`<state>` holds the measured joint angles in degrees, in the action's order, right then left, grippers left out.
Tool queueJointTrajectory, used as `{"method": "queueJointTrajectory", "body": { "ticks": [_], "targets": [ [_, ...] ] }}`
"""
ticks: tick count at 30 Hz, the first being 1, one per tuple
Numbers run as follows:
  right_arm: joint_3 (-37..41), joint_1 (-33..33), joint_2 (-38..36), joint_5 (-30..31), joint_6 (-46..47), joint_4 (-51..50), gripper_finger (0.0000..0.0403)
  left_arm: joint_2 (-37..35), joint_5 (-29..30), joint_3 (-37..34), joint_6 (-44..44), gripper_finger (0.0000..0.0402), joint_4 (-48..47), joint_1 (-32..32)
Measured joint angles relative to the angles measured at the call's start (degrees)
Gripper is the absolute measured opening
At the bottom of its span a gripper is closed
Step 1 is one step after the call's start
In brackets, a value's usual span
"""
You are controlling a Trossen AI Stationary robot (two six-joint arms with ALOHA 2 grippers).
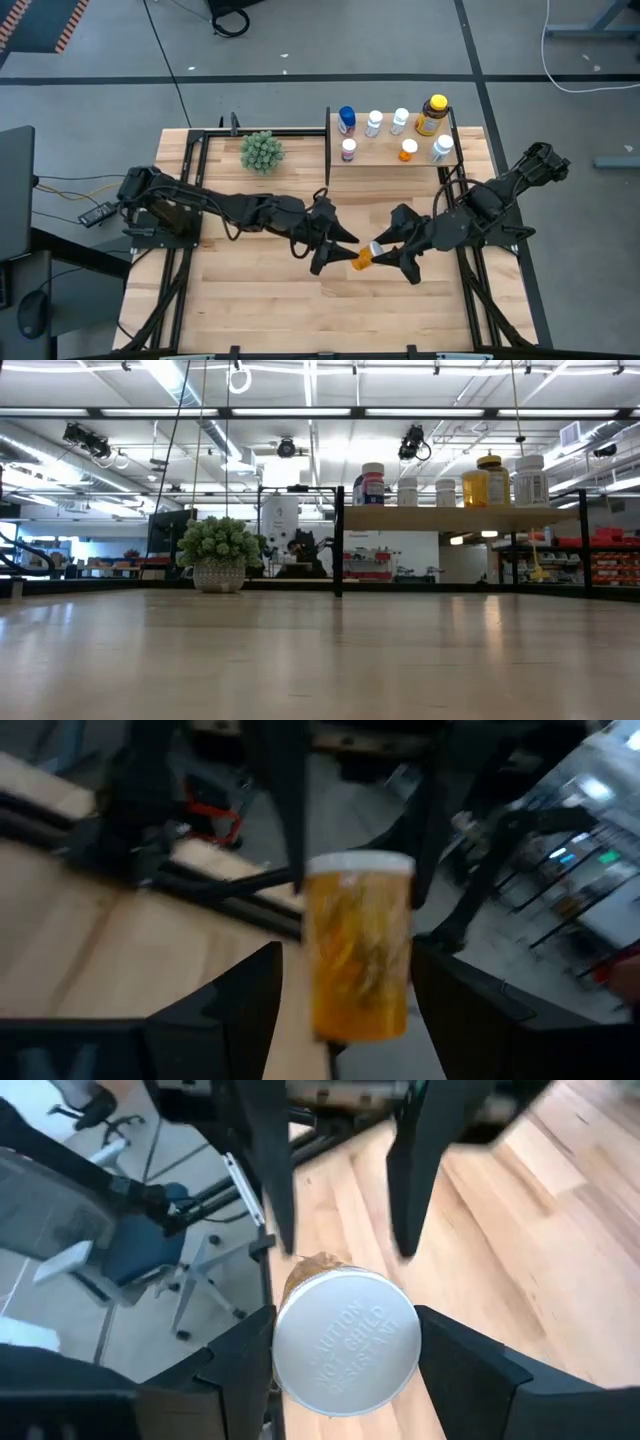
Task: Pick and place medicine bottles onto shelf by color
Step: Put the orange medicine bottle on the shelf
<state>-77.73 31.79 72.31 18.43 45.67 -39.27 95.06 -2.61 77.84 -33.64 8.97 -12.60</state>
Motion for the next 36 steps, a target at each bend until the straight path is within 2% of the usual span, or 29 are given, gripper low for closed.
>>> {"method": "queueJointTrajectory", "body": {
  "ticks": [9, 15, 20, 24, 36],
  "targets": [
    [0.0, -4.04, -0.04, -0.05, 0.86, -5.84, 0.0231, -7.31, -0.27, -0.04, 5.87, 0.0235, -14.93, 3.84],
    [-0.85, -12.39, -0.06, -5.52, -2.21, -15.43, 0.0231, -13.92, -0.16, -0.02, 6.43, 0.0227, -23.82, 7.22],
    [-2.28, -19.84, 0.22, -9.2, -8.95, -20.03, 0.0231, -17.65, -0.01, 0.0, 8.55, 0.0218, -26.19, 8.8],
    [-4.59, -25.63, 1.23, -9.94, -14.54, -22.07, 0.0231, -19.18, 0.24, 0.0, 8.85, 0.0213, -27.87, 9.33],
    [-19.13, -42.72, 14.28, -12.27, -25.73, -38.95, 0.0231, -21.07, 0.41, -0.07, 11.76, 0.021, -33.42, 9.74]
  ]
}}
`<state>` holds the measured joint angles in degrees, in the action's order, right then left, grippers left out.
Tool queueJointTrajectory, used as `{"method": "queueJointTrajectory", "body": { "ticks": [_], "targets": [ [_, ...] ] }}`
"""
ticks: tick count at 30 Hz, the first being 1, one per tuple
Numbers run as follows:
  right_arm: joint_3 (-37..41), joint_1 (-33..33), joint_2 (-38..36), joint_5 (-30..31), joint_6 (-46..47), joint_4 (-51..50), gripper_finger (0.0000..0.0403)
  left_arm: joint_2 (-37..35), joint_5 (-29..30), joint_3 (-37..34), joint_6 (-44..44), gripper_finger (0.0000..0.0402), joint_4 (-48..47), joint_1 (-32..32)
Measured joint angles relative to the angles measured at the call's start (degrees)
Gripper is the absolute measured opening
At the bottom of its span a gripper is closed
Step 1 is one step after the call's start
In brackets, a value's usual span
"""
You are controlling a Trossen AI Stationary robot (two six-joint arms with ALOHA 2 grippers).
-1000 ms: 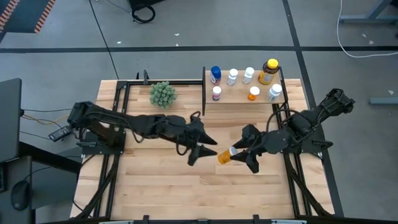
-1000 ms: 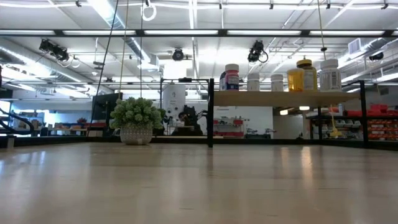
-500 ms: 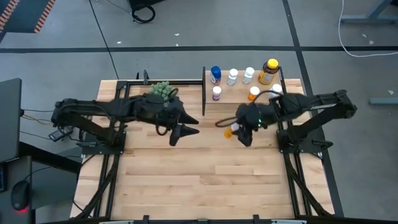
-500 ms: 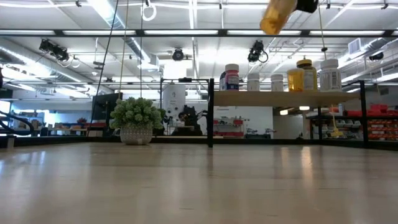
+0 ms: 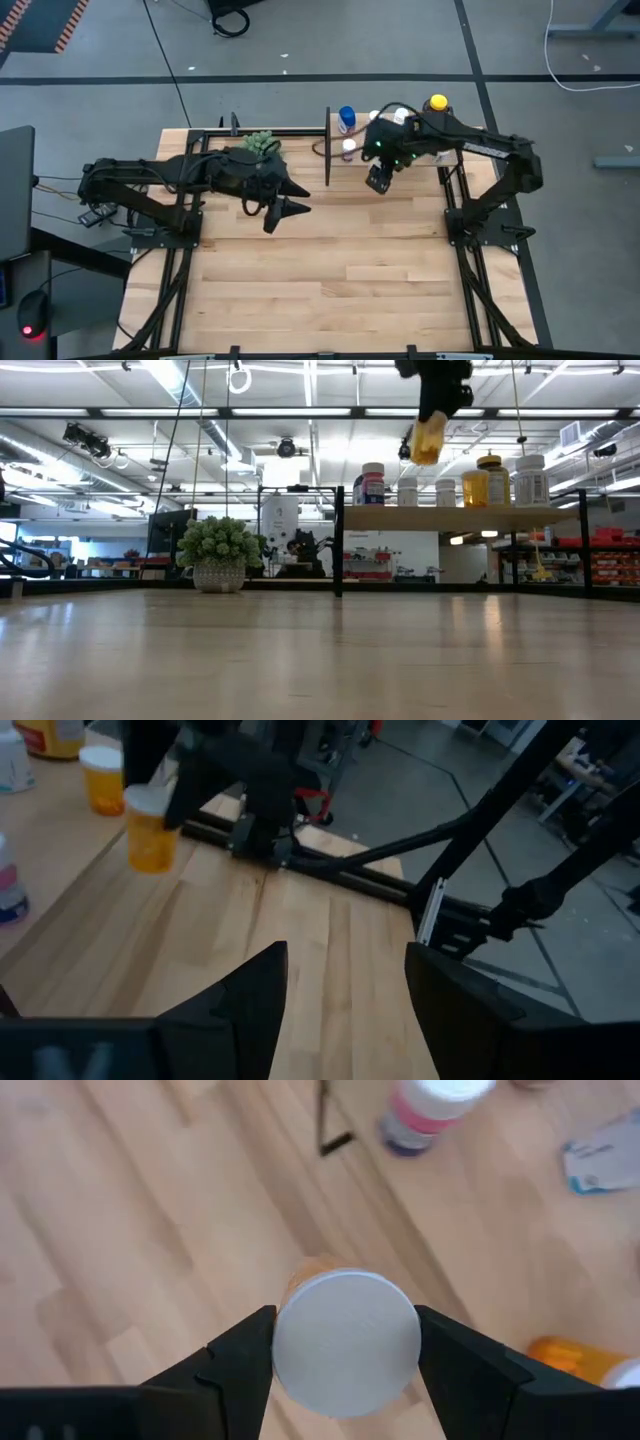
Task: Pick and place medicine bottles onto shelf by color
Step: Put the orange medicine bottle on the shelf
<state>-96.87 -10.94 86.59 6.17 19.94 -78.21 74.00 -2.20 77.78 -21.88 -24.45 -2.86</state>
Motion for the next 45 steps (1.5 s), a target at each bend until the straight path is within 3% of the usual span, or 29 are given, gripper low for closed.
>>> {"method": "queueJointTrajectory", "body": {
  "ticks": [18, 45],
  "targets": [
    [-0.39, -14.64, 3.2, -0.82, -3.58, 1.9, 0.0231, -5.96, 0.07, 0.07, 2.87, 0.0203, -2.14, 0.84],
    [0.01, -16.81, 5.7, 1.69, -2.05, 3.39, 0.0231, -8.07, 0.63, 0.07, 3.2, 0.0199, -2.93, 1.19]
  ]
}}
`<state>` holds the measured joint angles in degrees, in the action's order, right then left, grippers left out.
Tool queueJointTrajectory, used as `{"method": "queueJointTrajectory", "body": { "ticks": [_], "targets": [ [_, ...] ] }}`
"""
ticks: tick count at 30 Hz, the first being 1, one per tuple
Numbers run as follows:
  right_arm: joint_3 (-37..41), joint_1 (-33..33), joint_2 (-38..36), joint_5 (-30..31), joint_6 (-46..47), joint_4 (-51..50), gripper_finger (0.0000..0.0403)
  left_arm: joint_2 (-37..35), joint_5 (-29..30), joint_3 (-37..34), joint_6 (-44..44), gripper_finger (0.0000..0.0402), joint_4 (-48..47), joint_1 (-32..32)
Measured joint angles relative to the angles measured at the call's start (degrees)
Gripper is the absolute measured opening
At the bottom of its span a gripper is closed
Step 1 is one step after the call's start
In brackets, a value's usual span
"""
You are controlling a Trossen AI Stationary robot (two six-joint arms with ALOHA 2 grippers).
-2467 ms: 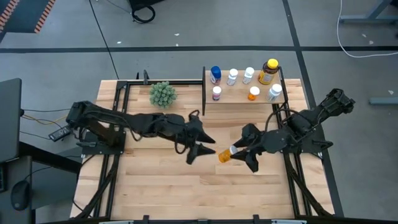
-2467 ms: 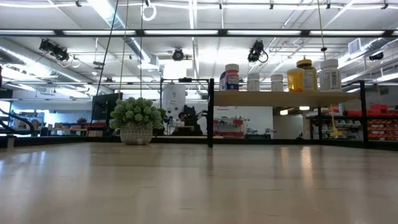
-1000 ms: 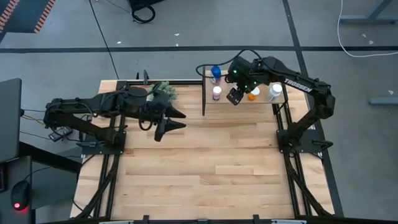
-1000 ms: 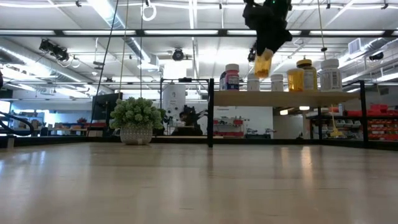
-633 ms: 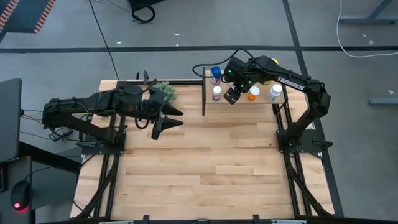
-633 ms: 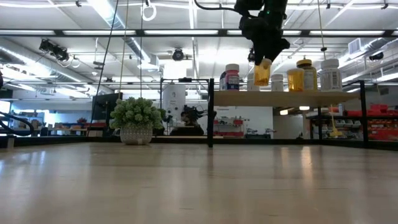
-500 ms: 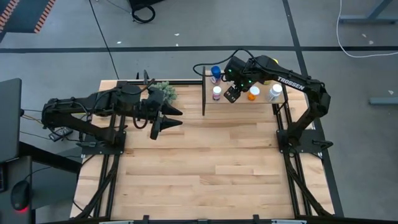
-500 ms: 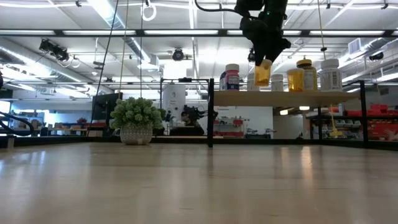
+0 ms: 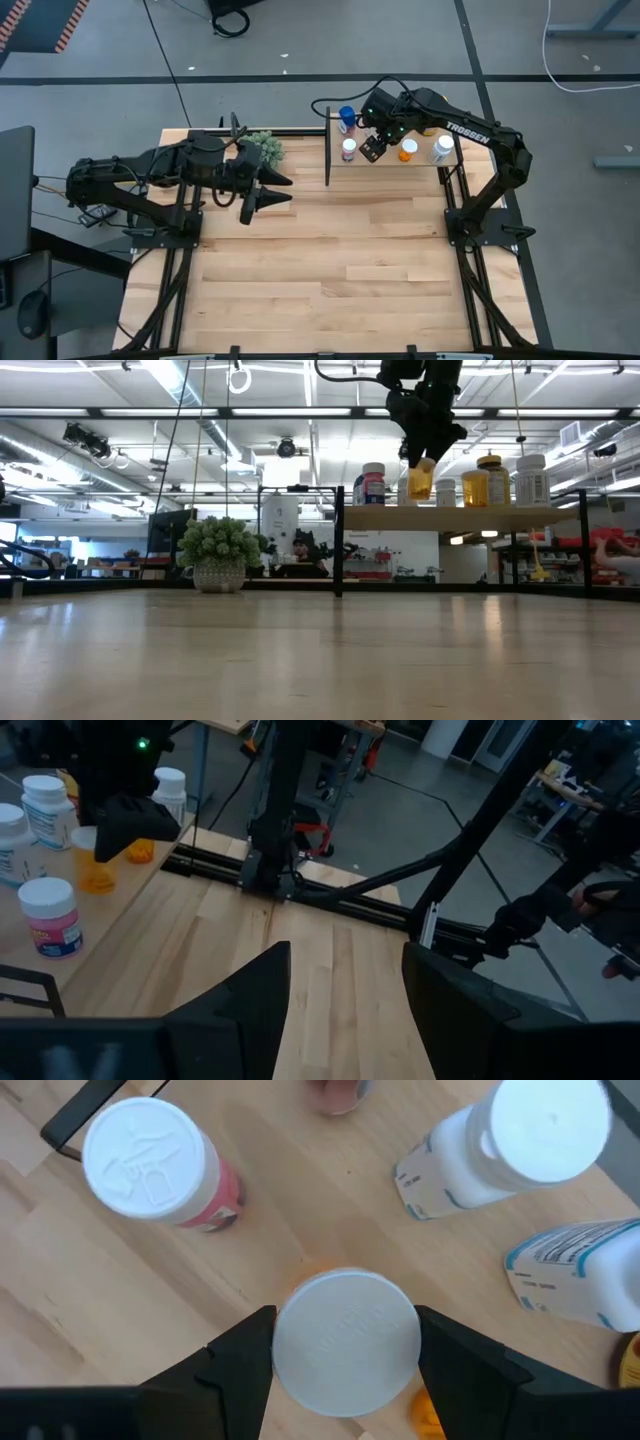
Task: Pick and place medicine bottles onto shelf by color
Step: Put the orange medicine bottle on the shelf
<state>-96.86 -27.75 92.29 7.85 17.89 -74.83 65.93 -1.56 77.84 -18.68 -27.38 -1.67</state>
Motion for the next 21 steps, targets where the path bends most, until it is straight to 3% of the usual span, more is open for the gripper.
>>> {"method": "queueJointTrajectory", "body": {
  "ticks": [21],
  "targets": [
    [-0.11, -0.57, 3.67, -1.57, -0.13, -0.22, 0.0231, 0.0, 0.0, 0.0, -0.13, 0.0199, -1.38, 0.0]
  ]
}}
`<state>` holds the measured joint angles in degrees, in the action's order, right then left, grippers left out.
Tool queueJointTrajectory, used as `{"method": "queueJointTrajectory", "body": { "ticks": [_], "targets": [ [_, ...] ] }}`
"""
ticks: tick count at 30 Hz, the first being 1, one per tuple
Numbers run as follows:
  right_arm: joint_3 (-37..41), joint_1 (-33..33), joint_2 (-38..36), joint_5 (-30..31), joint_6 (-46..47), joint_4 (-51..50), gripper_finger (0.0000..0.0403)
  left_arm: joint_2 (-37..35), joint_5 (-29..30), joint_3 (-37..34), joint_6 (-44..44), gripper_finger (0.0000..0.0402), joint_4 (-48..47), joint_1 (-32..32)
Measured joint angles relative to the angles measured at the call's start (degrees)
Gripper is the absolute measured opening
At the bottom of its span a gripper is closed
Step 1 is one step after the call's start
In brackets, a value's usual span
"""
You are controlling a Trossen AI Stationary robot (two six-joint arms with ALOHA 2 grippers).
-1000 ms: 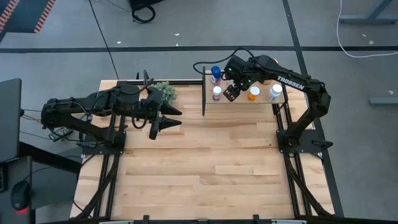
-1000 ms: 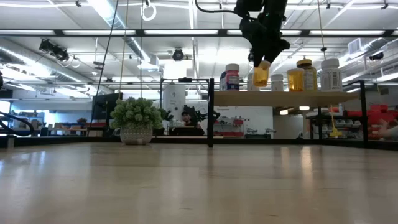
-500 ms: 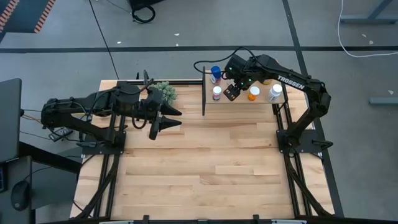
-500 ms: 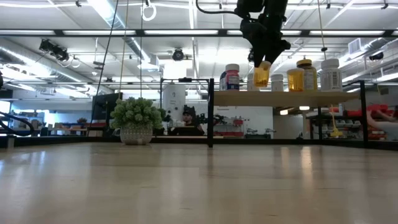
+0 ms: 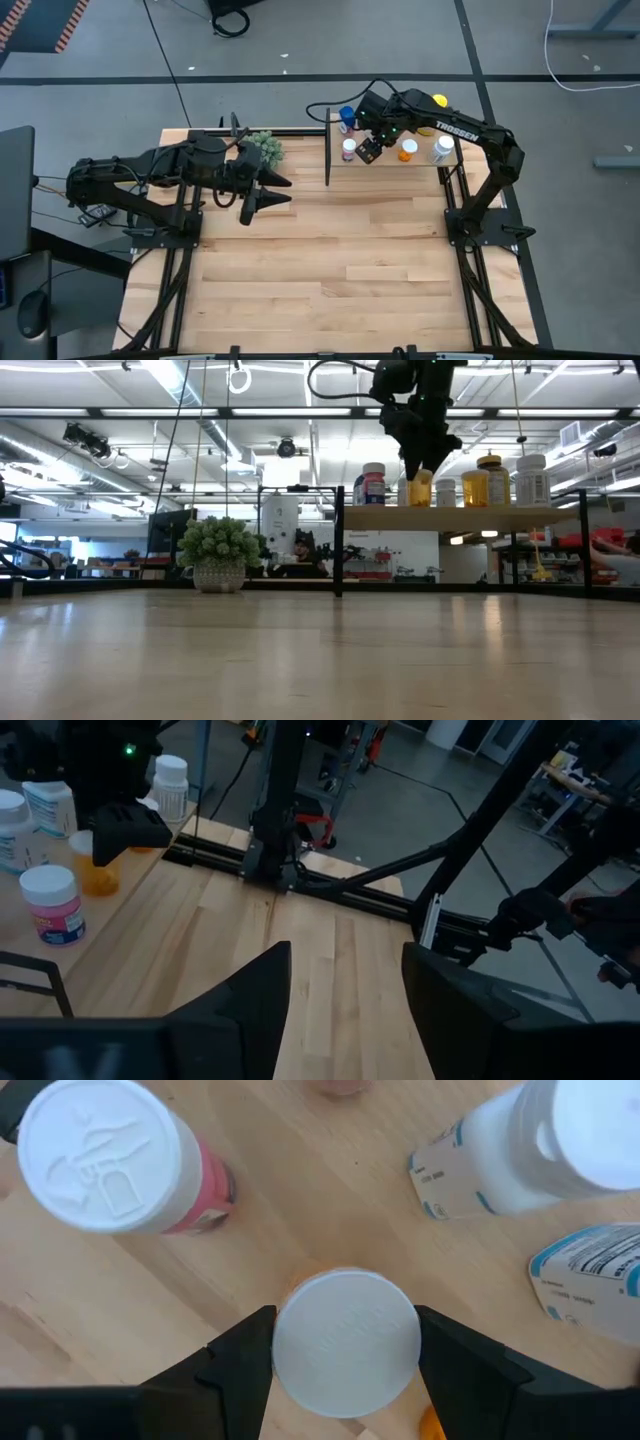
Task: Pick and place medicine bottles onto shelf by color
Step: Put the orange medicine bottle on the shelf
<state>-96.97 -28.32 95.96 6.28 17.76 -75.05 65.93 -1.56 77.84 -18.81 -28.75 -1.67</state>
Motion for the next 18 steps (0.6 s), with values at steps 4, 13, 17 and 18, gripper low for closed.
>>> {"method": "queueJointTrajectory", "body": {
  "ticks": [4, 13, 17, 18],
  "targets": [
    [0.0, 0.0, 0.04, -0.02, 0.02, 0.02, 0.0231, 0.0, -0.02, 0.0, -0.03, 0.0195, -0.28, 0.0],
    [0.16, 0.37, 0.18, -0.37, 0.95, -2.31, 0.0247, 0.0, -0.02, 0.0, -0.02, 0.0199, -0.28, 0.0],
    [0.22, 0.37, 0.25, -0.12, 1.65, -2.2, 0.0262, 0.0, -0.02, 0.0, -0.02, 0.0194, -0.28, 0.0],
    [0.22, 0.35, 0.22, -0.1, 1.67, -2.19, 0.0265, 0.0, -0.02, 0.0, -0.02, 0.0194, -0.28, 0.0]
  ]
}}
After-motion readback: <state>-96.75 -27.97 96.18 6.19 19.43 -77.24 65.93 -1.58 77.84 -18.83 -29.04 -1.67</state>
